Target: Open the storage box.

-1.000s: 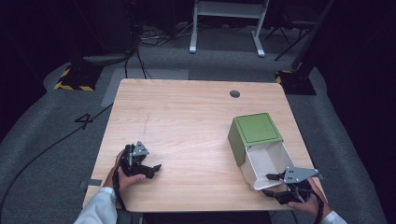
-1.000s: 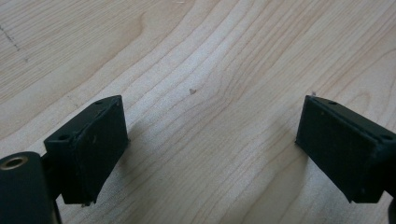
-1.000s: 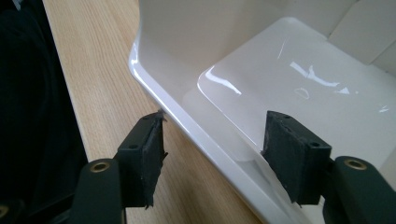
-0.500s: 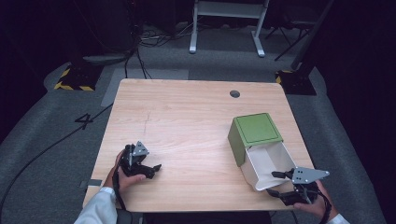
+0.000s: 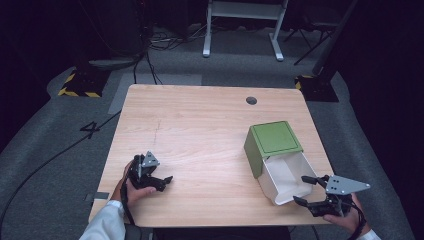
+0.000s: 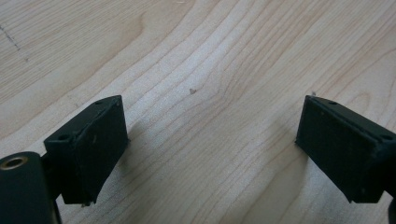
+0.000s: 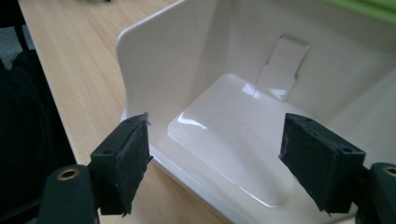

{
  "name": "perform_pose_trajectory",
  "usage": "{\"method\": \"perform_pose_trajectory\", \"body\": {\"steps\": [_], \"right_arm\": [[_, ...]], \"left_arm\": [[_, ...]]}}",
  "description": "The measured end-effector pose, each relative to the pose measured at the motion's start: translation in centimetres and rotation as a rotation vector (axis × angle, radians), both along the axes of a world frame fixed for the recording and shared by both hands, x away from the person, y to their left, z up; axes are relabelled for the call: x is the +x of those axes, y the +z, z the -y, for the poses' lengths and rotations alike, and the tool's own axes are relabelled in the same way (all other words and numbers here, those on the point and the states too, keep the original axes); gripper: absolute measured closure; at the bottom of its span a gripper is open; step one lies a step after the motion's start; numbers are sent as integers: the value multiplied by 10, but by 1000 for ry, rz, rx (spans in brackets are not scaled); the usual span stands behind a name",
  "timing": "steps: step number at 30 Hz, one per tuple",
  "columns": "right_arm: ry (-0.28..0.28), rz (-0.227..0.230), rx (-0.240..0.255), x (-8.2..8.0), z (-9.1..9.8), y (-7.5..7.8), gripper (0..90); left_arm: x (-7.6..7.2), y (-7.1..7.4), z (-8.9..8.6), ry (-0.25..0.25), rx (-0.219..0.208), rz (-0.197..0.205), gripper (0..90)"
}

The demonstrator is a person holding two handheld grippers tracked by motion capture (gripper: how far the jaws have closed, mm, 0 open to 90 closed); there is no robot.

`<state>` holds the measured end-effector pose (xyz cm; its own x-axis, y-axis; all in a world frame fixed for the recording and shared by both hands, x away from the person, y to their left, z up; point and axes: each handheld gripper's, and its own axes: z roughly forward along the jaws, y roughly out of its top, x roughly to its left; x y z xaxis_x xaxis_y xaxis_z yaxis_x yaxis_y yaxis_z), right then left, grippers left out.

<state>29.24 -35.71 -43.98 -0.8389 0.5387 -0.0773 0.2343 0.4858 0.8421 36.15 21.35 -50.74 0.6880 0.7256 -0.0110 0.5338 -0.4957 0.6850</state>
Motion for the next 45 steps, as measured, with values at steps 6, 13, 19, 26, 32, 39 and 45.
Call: {"method": "perform_pose_trajectory", "body": {"steps": [6, 13, 19, 26, 32, 39, 45], "right_arm": [[-48, 43, 34, 4, 14, 15, 257], [-55, 77, 61, 5, 19, 27, 257], [-133, 107, 93, 18, 35, 34, 290], [-267, 73, 103, 46, 59, 19, 327], [-334, 59, 97, 56, 71, 7, 319], [-368, -18, 68, 67, 75, -18, 307], [-395, -89, 26, 75, 77, -44, 298]], "left_arm": [[0, 0, 0, 0, 0, 0, 90], [0, 0, 0, -1, -1, 0, 90], [0, 0, 0, -1, -1, 0, 90], [0, 0, 0, -1, -1, 0, 90], [0, 0, 0, -1, -2, 0, 90], [0, 0, 0, -2, -1, 0, 90], [1, 0, 0, -2, -1, -1, 88]]}}
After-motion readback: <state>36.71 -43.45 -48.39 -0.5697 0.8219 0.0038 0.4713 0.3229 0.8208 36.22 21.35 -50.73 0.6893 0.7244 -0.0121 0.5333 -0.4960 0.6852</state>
